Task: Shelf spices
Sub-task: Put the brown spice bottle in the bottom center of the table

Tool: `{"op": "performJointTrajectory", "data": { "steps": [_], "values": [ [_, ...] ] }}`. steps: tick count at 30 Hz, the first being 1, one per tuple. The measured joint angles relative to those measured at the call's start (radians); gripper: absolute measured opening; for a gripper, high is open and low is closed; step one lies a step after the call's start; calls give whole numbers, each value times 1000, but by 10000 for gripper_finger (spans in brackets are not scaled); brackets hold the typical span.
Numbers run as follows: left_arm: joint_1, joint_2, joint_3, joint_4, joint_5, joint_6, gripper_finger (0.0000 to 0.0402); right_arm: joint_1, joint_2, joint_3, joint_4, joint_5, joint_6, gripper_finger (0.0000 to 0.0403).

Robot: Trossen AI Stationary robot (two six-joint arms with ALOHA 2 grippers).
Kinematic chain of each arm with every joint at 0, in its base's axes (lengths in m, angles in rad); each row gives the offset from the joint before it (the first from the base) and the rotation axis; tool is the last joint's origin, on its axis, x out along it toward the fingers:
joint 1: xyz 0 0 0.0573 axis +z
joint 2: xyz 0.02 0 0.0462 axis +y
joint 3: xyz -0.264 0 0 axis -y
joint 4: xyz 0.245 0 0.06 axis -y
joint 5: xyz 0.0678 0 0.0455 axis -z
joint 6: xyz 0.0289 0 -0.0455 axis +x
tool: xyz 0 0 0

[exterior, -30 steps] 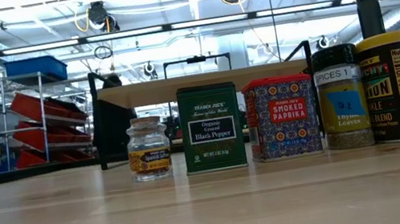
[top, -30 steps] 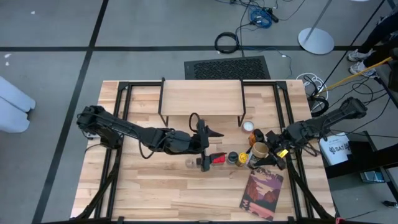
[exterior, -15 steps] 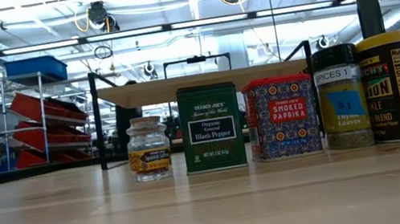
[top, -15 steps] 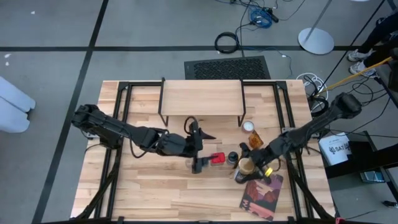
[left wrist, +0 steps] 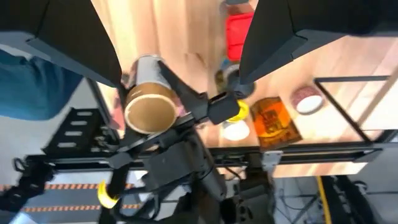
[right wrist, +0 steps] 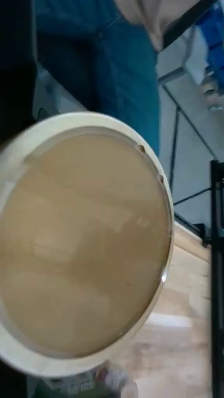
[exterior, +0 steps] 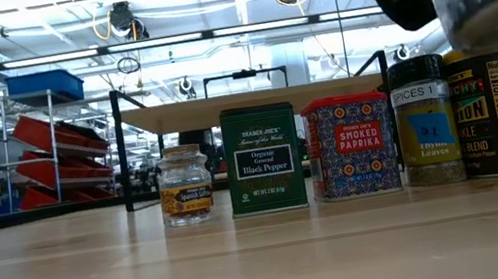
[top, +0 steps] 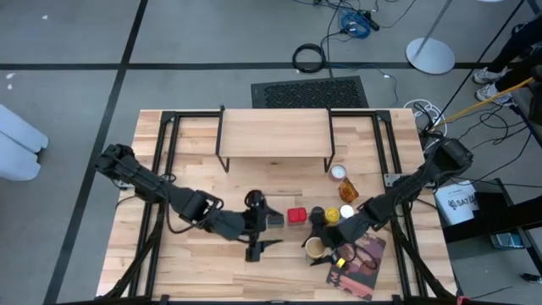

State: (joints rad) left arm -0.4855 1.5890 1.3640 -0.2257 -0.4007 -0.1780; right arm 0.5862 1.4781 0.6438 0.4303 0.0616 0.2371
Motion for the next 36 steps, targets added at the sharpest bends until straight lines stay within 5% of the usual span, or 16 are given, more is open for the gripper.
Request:
{"op": "performJointTrajectory", "data": {
  "steps": [19,36],
  "values": [
    [-120,95,0,-26,-20,-73,336,20,339,173,-7,102,-86,272],
    [-124,104,0,-20,-27,-79,336,51,314,196,-76,210,-72,318]
  ]
}}
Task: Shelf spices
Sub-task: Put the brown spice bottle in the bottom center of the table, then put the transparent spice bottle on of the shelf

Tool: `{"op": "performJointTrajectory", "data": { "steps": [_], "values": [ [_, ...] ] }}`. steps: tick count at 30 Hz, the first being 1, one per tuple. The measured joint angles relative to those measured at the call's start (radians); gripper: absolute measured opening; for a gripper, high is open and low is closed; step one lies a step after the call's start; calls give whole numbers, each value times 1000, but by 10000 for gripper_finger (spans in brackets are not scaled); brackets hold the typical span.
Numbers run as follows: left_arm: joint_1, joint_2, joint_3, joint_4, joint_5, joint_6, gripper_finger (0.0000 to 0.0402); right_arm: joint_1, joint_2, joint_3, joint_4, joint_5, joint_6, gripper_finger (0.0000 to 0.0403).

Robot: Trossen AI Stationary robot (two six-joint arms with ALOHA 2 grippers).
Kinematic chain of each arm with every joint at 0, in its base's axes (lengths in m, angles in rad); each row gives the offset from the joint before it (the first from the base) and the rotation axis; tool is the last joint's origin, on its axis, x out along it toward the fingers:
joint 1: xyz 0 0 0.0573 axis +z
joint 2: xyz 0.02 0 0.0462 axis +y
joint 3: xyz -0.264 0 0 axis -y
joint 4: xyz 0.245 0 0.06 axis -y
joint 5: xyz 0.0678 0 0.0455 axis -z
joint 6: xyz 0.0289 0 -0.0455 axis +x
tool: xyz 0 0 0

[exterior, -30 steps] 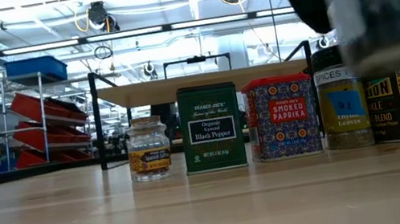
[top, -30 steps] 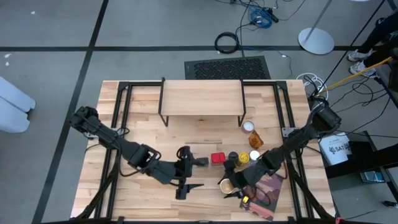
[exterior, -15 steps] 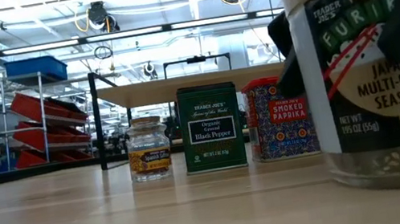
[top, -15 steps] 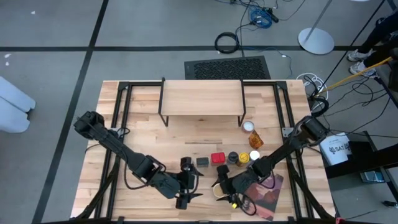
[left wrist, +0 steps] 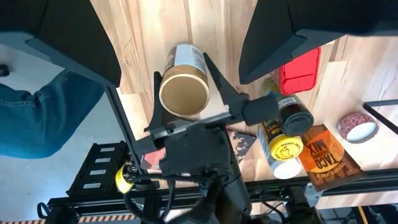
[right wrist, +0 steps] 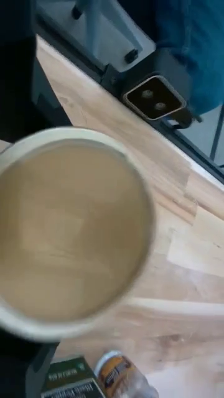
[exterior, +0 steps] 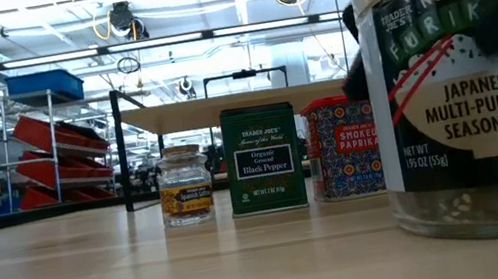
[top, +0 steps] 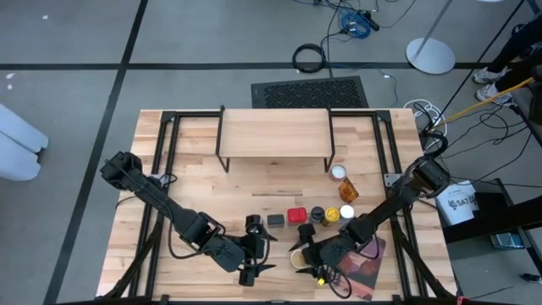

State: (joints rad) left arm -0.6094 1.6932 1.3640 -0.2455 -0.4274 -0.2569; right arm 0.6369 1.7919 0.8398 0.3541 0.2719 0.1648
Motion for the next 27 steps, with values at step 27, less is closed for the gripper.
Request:
{"op": "performJointTrajectory", "data": {
  "steps": [27],
  "values": [
    [141,-44,161,-365,89,183,336,-36,-721,268,-1290,496,627,341]
  ]
}}
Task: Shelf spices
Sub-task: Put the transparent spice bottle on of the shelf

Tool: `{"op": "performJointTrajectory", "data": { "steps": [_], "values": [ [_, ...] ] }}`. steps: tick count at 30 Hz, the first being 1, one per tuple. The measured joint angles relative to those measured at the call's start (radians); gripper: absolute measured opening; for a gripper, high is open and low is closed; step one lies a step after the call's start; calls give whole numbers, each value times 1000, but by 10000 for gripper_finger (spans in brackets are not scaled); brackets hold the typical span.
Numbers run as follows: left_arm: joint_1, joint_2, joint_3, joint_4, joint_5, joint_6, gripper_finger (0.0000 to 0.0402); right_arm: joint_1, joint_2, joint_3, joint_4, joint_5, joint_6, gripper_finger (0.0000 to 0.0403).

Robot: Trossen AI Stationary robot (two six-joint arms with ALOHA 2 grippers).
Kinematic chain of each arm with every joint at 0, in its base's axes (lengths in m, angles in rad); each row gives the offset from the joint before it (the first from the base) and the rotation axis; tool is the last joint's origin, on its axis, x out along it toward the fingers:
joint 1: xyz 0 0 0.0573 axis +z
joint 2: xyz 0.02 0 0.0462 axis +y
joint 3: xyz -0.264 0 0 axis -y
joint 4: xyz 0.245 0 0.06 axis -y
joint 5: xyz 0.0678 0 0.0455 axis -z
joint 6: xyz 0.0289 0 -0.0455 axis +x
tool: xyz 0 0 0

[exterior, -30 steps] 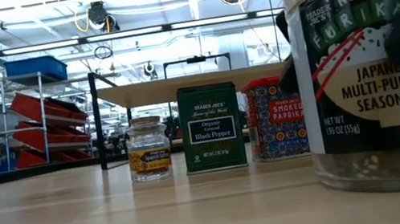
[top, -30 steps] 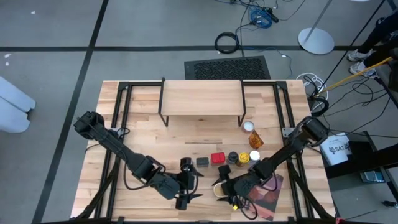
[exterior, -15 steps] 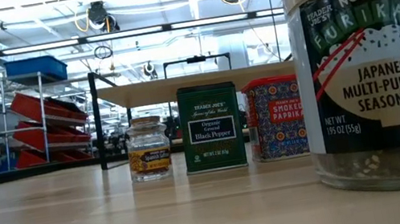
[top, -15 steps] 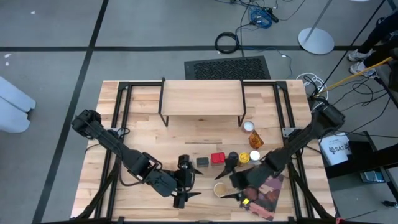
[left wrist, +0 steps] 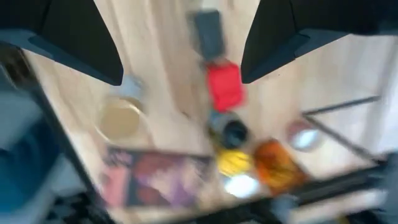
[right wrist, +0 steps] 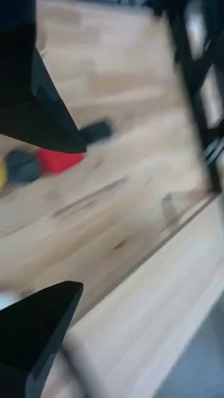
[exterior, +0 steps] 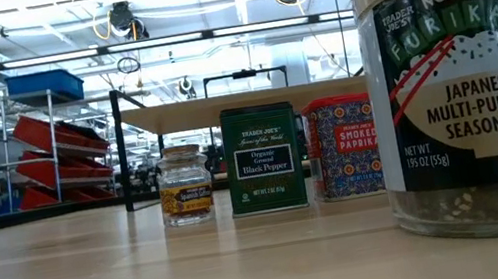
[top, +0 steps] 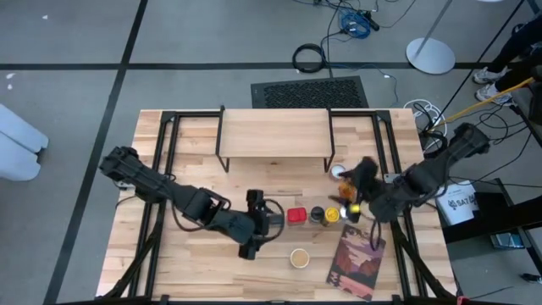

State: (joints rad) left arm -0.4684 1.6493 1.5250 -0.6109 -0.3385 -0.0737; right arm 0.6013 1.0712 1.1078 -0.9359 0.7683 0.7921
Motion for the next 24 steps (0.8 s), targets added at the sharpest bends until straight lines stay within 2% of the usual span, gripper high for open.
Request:
{"op": "performJointTrajectory", "data": {
  "steps": [4,8,16,21,24],
  "values": [
    [2,3,0,-25,152,58,336,-42,1,62,-307,-118,211,341],
    [2,10,0,-24,174,102,336,-81,7,48,-421,-203,314,341],
    [24,21,0,-18,135,143,336,-174,11,-62,-440,-344,375,341],
    [37,21,0,-53,107,142,336,-229,12,-146,-412,-394,354,341],
    [57,20,-5,-115,48,130,336,-244,12,-174,-373,-410,306,341]
  ]
}}
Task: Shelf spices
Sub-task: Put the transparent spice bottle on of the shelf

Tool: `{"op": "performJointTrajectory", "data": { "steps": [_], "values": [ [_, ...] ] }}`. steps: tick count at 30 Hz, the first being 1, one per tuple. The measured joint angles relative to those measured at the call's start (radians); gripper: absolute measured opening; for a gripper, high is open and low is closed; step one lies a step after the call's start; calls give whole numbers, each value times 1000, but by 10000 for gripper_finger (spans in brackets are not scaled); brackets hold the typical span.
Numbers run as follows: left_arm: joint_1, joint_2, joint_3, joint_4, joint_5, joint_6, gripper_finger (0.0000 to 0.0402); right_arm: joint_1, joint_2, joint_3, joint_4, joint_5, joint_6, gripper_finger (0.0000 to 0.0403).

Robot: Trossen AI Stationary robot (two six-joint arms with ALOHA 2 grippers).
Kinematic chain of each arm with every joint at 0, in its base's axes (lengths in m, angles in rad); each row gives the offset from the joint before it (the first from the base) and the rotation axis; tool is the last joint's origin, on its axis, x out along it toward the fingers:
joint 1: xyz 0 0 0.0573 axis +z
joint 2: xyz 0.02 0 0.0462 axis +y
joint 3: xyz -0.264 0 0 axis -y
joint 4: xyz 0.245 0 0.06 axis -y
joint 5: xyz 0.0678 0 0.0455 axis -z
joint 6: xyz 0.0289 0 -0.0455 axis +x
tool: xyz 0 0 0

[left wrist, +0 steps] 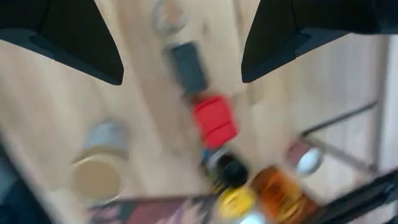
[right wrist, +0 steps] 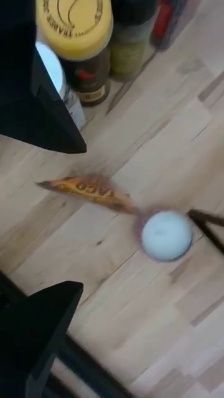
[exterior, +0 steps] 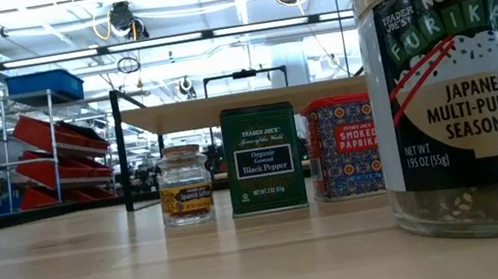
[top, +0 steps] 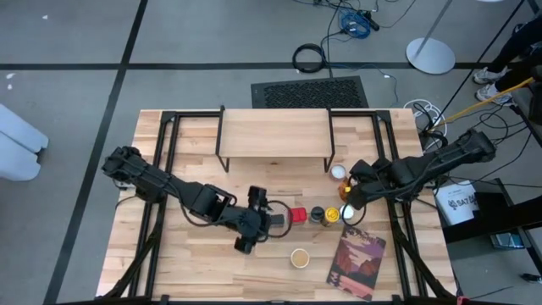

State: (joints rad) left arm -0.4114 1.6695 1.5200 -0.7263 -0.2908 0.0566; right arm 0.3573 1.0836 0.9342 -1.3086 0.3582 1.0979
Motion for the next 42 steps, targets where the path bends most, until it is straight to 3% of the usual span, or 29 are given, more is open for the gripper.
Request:
{"op": "performJointTrajectory", "data": {
  "steps": [3,8,16,42],
  "values": [
    [35,-1,-48,-34,-23,-50,336,-3,-1,1,60,23,-67,341],
    [82,-1,-151,-61,111,-185,336,-3,-1,45,84,101,-179,341],
    [80,-1,-211,6,162,-274,336,-2,-1,89,78,168,-283,341],
    [35,158,-217,59,61,-379,336,-2,-2,151,78,200,-375,341]
  ]
}}
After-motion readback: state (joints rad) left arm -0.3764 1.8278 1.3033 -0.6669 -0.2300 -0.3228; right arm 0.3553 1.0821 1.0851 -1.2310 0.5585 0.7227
